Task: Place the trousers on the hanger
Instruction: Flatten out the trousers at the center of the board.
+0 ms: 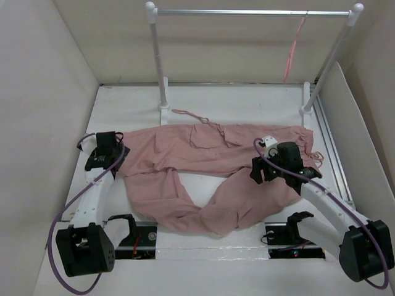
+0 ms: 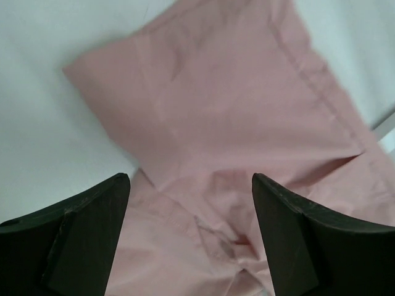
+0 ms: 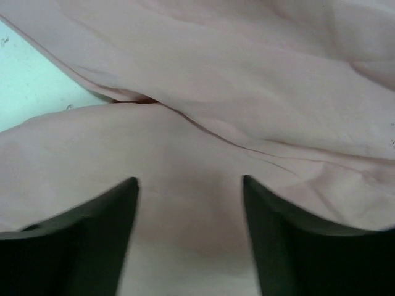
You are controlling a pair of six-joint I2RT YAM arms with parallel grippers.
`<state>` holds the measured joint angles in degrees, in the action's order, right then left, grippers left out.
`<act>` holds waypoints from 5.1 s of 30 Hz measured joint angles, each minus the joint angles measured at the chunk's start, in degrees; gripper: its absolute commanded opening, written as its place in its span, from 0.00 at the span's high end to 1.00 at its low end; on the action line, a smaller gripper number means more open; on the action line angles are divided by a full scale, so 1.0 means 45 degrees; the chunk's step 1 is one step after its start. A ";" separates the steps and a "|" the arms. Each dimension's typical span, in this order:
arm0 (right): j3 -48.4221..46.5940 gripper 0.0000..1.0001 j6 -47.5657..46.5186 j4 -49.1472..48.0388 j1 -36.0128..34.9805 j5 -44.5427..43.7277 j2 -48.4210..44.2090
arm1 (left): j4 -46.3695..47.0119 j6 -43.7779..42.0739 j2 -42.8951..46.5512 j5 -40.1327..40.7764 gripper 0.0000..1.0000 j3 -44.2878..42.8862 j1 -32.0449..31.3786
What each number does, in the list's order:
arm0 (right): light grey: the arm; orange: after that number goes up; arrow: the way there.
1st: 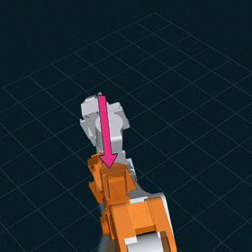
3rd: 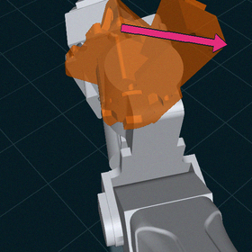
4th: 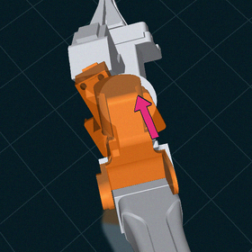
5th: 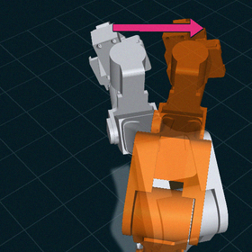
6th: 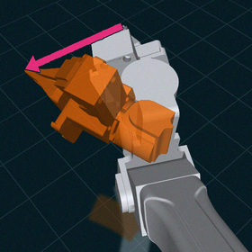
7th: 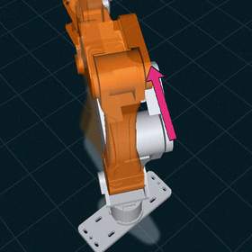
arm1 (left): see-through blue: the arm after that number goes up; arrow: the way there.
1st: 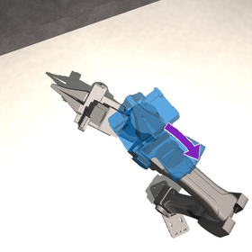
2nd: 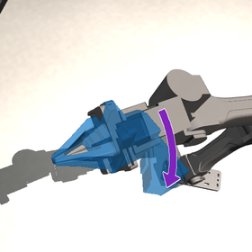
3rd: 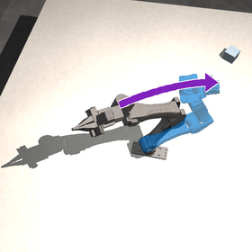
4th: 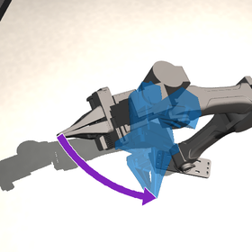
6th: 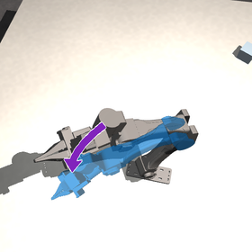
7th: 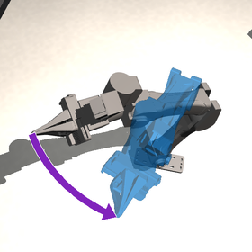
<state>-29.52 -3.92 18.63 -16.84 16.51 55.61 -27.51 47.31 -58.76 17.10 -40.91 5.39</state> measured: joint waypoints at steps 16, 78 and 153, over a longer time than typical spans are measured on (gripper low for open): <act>-0.0578 0.55 -0.0272 0.1107 0.0010 0.0491 -0.1146 | 0.2181 -0.0656 -0.6567 -0.1185 0.56 -0.2040 0.0578; -1.1108 0.28 0.0641 -0.0928 -1.2764 -0.0248 1.1594 | -0.3007 -0.2565 -0.0695 -0.0141 0.48 -1.3605 -0.6198; -0.4498 0.56 0.1574 0.1156 -0.8199 -0.1273 -0.1171 | -0.1219 0.3055 0.0894 -0.2103 0.47 0.1953 -0.4677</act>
<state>-49.76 3.16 23.83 -53.74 10.79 50.35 -32.99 61.06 -54.74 7.64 -32.12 -15.66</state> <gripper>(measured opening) 0.383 0.522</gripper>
